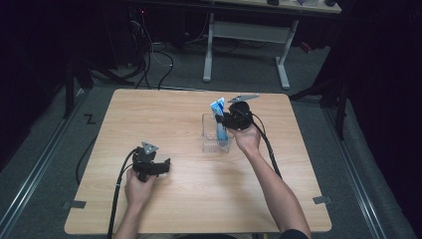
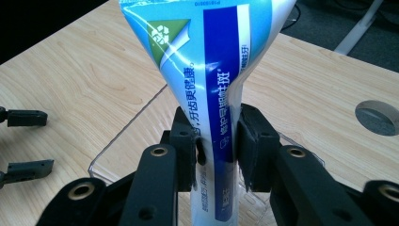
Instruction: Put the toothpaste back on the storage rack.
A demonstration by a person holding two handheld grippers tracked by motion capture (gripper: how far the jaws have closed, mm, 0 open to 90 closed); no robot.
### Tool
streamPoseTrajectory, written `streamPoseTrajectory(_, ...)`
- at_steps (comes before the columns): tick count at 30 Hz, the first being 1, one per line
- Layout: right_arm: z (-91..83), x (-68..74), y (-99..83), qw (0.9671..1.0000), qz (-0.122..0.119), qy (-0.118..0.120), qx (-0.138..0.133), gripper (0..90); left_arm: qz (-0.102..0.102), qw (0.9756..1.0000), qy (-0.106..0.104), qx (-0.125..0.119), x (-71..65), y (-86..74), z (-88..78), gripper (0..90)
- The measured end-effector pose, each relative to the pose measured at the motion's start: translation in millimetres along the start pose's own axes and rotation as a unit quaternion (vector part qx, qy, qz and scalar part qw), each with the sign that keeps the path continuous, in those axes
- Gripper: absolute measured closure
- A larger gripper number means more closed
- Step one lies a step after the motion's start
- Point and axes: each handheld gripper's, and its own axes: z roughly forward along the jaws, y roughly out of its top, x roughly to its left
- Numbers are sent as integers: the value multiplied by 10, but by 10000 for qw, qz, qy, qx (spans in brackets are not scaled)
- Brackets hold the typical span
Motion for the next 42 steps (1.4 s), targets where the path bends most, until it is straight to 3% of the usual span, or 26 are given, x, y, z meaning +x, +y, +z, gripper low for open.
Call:
streamPoseTrajectory(21,235,112,59,9999,-143,27,31,689,-3,10000,0,-4,-1,0,0,161)
streamPoseTrajectory(42,309,177,60,9998,-151,108,84,670,-3,10000,-2,-5,-1,0,1,161)
